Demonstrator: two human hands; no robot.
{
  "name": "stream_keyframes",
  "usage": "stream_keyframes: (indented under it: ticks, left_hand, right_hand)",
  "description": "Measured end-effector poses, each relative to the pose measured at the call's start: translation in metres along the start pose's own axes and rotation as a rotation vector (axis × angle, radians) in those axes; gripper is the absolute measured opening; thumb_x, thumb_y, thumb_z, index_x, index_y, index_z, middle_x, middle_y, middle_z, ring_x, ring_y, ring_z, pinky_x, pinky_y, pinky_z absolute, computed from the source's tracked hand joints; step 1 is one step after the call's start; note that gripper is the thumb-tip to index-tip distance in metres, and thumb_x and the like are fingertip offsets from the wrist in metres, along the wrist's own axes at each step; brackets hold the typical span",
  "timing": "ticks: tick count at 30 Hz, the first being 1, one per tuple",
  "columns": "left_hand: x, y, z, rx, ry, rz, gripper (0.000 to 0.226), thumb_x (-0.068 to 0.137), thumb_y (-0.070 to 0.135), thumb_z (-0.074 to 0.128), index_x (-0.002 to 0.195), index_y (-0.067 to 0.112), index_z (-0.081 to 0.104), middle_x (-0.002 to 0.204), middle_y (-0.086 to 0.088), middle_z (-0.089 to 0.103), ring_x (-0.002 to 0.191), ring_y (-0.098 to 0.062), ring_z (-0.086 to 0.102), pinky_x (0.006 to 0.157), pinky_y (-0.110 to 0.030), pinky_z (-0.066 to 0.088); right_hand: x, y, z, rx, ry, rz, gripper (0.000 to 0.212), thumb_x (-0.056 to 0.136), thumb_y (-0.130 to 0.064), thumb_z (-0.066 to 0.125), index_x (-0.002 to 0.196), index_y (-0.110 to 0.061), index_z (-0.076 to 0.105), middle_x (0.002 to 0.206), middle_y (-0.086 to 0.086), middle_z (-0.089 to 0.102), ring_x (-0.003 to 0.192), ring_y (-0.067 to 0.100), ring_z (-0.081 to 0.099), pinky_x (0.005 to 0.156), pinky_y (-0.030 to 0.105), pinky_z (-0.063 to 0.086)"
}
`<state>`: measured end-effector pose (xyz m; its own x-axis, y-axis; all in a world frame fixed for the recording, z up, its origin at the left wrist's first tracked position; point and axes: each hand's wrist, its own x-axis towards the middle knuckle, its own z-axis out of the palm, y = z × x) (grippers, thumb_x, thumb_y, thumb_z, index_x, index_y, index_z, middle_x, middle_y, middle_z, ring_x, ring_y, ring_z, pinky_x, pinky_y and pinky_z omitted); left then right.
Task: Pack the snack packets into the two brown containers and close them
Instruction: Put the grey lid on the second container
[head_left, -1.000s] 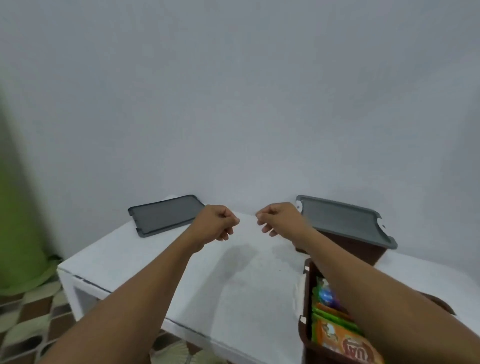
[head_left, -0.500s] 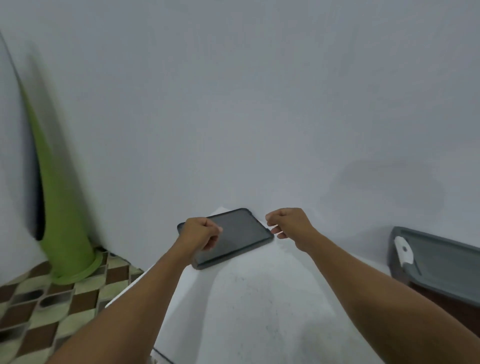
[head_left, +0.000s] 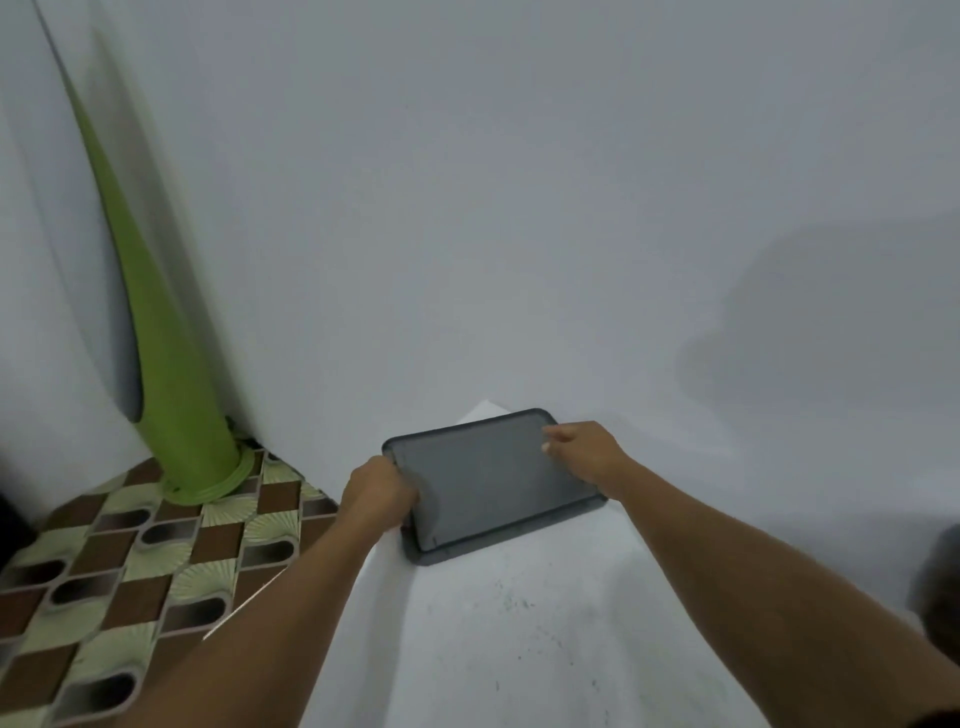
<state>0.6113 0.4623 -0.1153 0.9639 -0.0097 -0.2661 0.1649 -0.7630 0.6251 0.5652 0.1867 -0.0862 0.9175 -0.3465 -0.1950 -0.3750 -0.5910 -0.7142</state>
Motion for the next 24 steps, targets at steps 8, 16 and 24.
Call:
stream_keyframes:
  ticks: [8,16,24]
  left_hand:
    - [0.013,0.000,0.011,0.054,0.040,-0.027,0.018,0.085,0.015,0.071,0.078,0.010,0.055,0.084,-0.007,0.064,0.078,-0.026,0.065,0.050,-0.025,0.043]
    - [0.004,-0.018,0.005,-0.528,-0.054,-0.135,0.013,0.086,-0.001,0.075,0.077,-0.002,0.066,0.071,-0.016,0.062,0.063,-0.026,0.059,0.055,-0.034,0.053]
    - [-0.029,0.006,-0.035,-0.801,-0.217,-0.108,0.014,0.089,0.005,0.070,0.078,0.006,0.062,0.064,-0.008,0.056,0.054,-0.018,0.046,0.054,-0.027,0.035]
  right_hand:
    - [0.035,0.013,0.019,-0.158,-0.078,0.085,0.059,0.104,-0.029,0.051,0.157,-0.016,0.030,0.161,0.012,0.033,0.145,0.031,0.035,0.119,0.037,0.028]
    - [0.032,0.039,-0.001,0.266,0.249,0.346,0.012,0.091,-0.004,0.062,0.081,0.001,0.065,0.084,0.016,0.063,0.082,0.030,0.062,0.070,0.035,0.047]
    - [-0.061,0.049,-0.068,0.869,0.089,0.392,0.016,0.088,0.000,0.071,0.104,0.003,0.069,0.096,0.016,0.074,0.082,0.026,0.070,0.075,0.038,0.059]
